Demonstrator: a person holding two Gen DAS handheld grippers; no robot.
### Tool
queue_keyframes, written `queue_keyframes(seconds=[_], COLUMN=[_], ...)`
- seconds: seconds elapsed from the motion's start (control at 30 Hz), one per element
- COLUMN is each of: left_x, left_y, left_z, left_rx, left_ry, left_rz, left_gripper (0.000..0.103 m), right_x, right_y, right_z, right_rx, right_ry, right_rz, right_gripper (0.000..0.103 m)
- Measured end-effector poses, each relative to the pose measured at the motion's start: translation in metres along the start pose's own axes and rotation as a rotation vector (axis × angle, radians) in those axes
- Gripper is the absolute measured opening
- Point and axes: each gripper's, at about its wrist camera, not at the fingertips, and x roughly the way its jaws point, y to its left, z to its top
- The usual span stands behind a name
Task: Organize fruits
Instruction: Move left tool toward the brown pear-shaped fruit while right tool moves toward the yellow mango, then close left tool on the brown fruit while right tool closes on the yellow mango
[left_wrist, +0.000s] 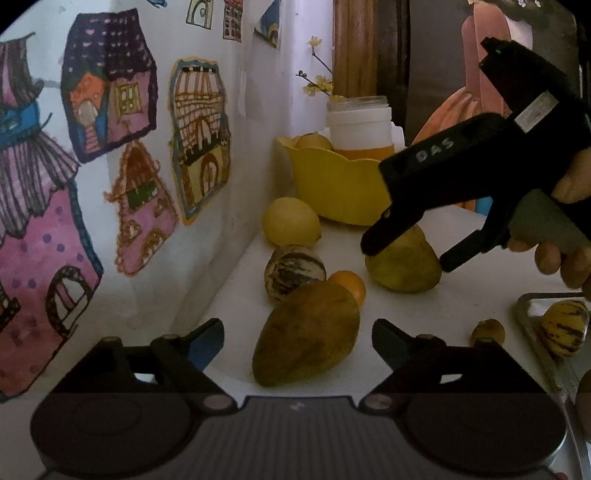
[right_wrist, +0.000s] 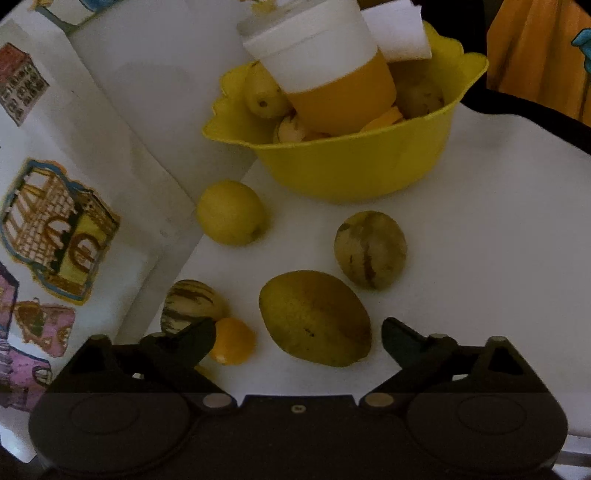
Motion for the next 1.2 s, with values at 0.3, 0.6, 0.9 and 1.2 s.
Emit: queue_keyframes(seconds=[0.3, 0.6, 0.9, 1.2], left_x=[0.007, 0.01, 0.003, -0.01], left_y=[0.001, -0.003, -0.004, -0.005], left_z=[0.002, 0.005, 0.001, -0.003], left_rx=[-0.023, -0.017, -0.025, -0.058], left_ry=[0.005, 0.004, 0.008, 0.025], left_rz=[0.002, 0.009, 0.005, -0.007], left_gripper=[0.077, 0.064, 0.063, 0.062], right_x=[0.013, 0.013, 0.006, -0.006], right_y=[0.002, -0.005, -0.01, -0.015], right_z=[-0.001, -0.001, -0.016, -0.031], right_rx=[0.016, 0.063, 0.074, 0.096], right_ry=[-0.02, -0.066, -0.119, -0.104], right_rz=[-0.043, -0.044, -0.023, 0.035], right_gripper=[0.079, 0.071, 0.069, 0.068])
